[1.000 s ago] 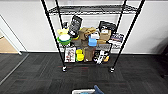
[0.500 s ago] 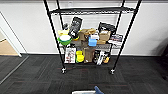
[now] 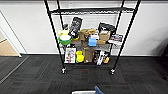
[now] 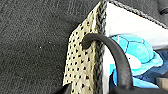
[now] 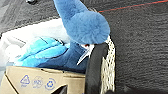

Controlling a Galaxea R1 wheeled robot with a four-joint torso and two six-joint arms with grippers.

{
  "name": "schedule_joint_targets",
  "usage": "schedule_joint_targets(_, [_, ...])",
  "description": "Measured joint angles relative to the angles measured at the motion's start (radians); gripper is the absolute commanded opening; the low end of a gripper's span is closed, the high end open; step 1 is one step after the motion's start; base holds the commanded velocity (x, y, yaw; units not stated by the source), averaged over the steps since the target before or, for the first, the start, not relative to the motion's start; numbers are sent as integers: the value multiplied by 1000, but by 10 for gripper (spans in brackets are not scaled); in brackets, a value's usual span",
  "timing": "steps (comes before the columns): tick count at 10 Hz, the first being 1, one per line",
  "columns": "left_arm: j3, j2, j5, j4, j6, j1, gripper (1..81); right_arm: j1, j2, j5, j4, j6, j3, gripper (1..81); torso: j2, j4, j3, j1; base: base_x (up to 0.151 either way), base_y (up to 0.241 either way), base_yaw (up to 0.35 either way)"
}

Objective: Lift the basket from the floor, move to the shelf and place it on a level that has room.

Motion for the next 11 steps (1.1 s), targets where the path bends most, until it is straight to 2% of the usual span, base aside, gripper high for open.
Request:
schedule_joint_targets(2, [25, -10, -2, 0, 0, 1, 811, -1, -2, 0, 2, 18, 3, 811, 0, 0, 0, 0, 0, 0, 0])
schedule_joint_targets(3, [53, -22, -5, -1, 5, 1, 10, -1, -11, 0, -1, 7, 19, 10, 0, 0, 0, 0, 0, 0, 0])
schedule_joint_targets(11, [183, -103, -21, 1, -1, 7, 10, -7, -44, 4, 10, 41, 78, 10, 0, 0, 0, 0, 0, 0, 0])
